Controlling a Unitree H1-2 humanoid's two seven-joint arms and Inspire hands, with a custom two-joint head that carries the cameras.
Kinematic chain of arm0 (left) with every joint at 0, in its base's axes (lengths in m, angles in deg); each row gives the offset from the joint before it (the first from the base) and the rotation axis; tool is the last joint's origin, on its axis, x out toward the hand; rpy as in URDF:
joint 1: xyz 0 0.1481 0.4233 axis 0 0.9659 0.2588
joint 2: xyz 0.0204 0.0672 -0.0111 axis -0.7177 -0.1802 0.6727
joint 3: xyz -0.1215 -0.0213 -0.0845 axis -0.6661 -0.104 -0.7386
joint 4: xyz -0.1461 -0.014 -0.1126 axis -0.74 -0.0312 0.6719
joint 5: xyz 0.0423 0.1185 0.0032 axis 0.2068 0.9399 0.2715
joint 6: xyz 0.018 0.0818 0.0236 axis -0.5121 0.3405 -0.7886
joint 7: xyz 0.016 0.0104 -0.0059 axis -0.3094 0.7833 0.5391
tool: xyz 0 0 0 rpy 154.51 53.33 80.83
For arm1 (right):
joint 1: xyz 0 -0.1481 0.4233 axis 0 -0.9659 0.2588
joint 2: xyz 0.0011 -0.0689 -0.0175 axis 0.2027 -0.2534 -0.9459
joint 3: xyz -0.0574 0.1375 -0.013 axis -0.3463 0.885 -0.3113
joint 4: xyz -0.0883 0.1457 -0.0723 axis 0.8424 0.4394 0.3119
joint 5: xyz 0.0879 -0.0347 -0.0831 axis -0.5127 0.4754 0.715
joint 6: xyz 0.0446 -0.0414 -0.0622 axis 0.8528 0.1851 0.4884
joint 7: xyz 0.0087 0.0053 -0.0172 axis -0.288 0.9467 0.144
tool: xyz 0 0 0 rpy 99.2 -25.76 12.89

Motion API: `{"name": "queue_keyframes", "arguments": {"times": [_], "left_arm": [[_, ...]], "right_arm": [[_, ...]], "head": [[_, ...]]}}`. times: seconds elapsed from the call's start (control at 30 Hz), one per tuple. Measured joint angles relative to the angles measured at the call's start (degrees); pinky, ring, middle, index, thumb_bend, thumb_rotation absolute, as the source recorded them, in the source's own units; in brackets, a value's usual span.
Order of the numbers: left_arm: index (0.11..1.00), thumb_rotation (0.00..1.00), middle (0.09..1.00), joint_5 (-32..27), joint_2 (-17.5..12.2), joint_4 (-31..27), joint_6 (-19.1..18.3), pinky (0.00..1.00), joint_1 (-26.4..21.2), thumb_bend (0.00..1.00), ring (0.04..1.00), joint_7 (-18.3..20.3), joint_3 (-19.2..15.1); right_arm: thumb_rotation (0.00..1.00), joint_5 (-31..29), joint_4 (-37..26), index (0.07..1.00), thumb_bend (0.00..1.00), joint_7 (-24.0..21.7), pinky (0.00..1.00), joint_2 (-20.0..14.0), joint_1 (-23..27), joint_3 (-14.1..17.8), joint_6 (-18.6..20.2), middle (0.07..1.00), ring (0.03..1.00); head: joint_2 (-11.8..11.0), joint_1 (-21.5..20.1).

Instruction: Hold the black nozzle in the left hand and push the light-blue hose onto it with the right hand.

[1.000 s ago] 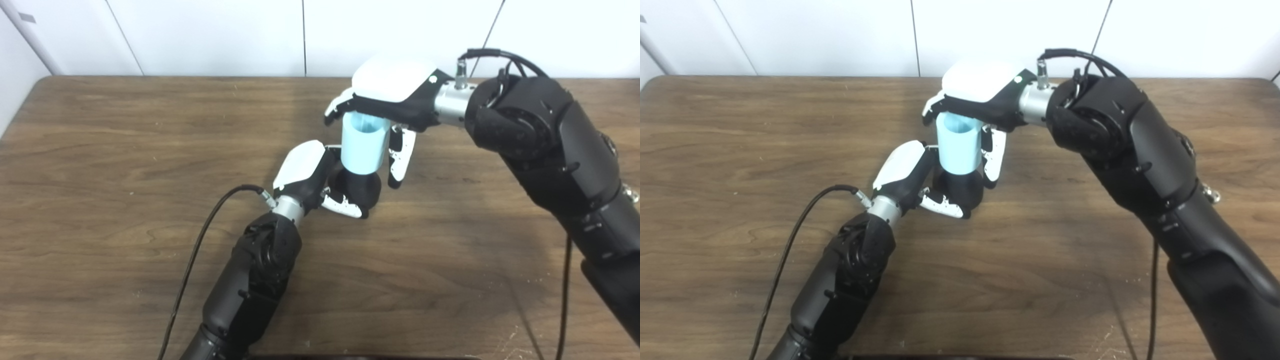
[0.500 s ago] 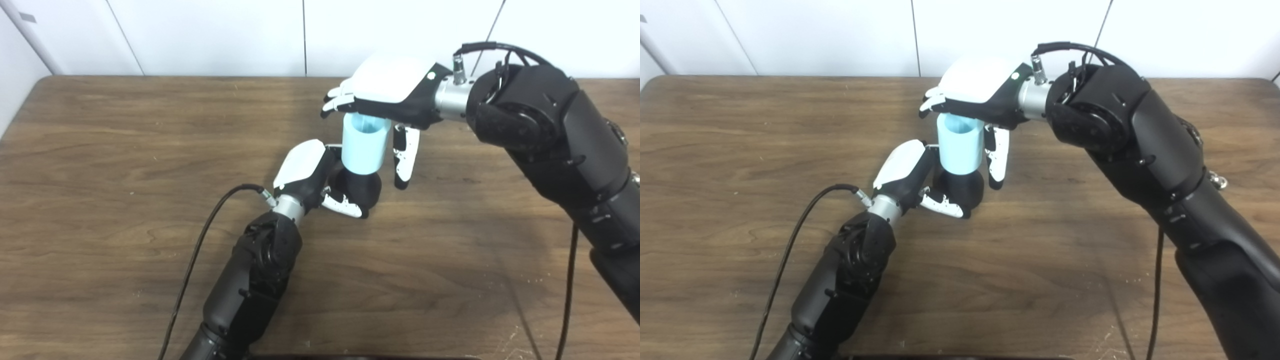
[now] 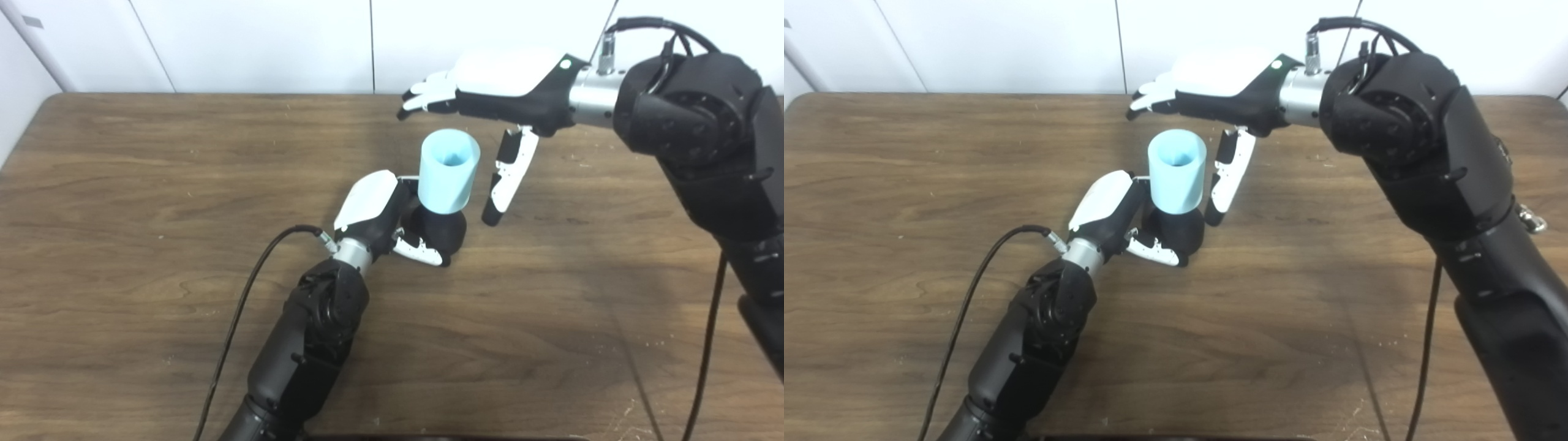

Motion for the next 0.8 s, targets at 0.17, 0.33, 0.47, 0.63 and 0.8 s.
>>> {"name": "queue_keyframes", "arguments": {"times": [0.17, 0.33, 0.47, 0.63, 0.8], "left_arm": [[0.482, 0.04, 0.697, -0.04, 0.05, 0.00, 0.00, 1.00, 0.03, 0.52, 0.811, 0.00, -0.03], [0.482, 0.04, 0.699, -0.10, 0.14, -0.01, 0.01, 1.00, 0.14, 0.52, 0.811, 0.00, -0.21], [0.483, 0.04, 0.670, -0.17, 0.08, 0.00, 0.02, 1.00, 0.07, 0.51, 0.804, 0.00, -0.18], [0.482, 0.04, 0.692, -0.44, -0.04, 0.03, 0.03, 1.00, 0.10, 0.51, 0.819, -0.06, -0.13], [0.482, 0.04, 0.690, -0.43, -0.16, 0.03, 0.03, 1.00, 0.13, 0.51, 0.812, -0.06, -0.28]], "right_arm": [[0.47, -2.73, 1.07, 0.909, 0.94, 4.89, 0.85, 1.03, -0.88, 1.74, -1.56, 0.948, 0.941], [0.54, -4.11, 2.12, 0.913, 0.86, 7.80, 0.86, 0.19, -2.26, 3.41, -3.06, 0.952, 0.940], [0.66, -5.21, 1.95, 0.906, 0.80, 10.04, 0.86, -0.78, -3.64, 4.99, -4.96, 0.947, 0.930], [0.77, -5.58, -0.80, 0.912, 0.78, 10.99, 0.87, -2.22, -8.01, 5.99, -5.03, 0.944, 0.920], [0.82, -4.53, -4.29, 0.916, 0.76, 10.09, 0.87, -2.71, -10.78, 5.19, -4.58, 0.955, 0.935]], "head": [[-0.09, 0.09], [-0.18, 0.17], [-0.79, -0.09], [-1.58, -0.35], [-1.93, -0.35]]}}
